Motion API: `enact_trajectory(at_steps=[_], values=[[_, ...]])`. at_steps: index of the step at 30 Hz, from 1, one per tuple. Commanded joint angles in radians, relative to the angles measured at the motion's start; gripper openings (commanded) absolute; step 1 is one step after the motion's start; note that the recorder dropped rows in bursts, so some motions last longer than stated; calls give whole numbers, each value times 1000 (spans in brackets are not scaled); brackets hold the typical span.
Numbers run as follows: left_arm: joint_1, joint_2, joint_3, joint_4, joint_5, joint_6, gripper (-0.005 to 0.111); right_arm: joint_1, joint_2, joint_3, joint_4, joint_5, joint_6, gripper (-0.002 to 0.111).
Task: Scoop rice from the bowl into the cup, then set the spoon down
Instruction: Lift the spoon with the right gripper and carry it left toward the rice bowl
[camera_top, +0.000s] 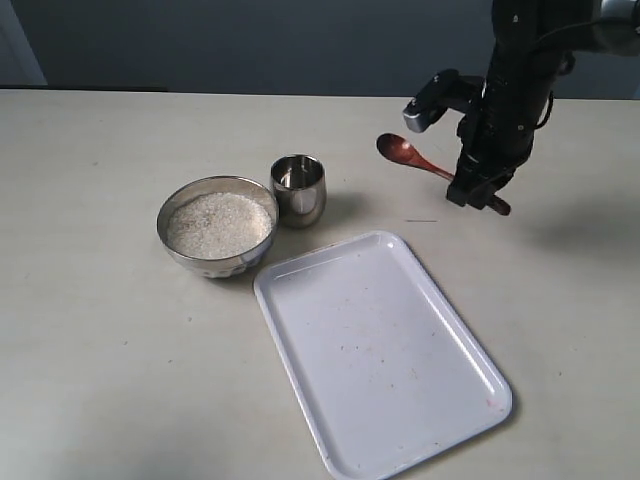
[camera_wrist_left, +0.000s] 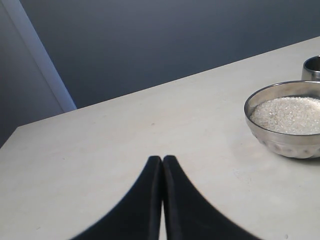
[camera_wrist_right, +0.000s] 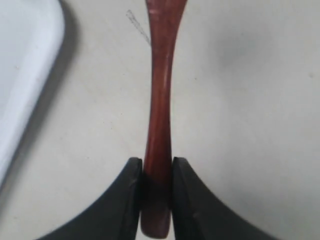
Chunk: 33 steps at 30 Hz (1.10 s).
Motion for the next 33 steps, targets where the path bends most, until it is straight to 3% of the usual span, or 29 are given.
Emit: enact_trajectory(at_steps=[1,6,11,18,33], values=[[-10,-5,-2,-2,-3,-5,1,3,-72,4,-11,7,12,-1],[-10,-5,-2,-2,-3,-5,1,43,-136,4,-40,14,18,-1],[-10,-5,-2,-2,-3,-5,1,151,-179,4,-106,14,23,-1],[-10,-5,-2,-2,-3,-5,1,345,-194,4,-401,1,126,-1],[-10,-5,-2,-2,-3,-5,1,563,-113,4,-757,-195,120,-1]])
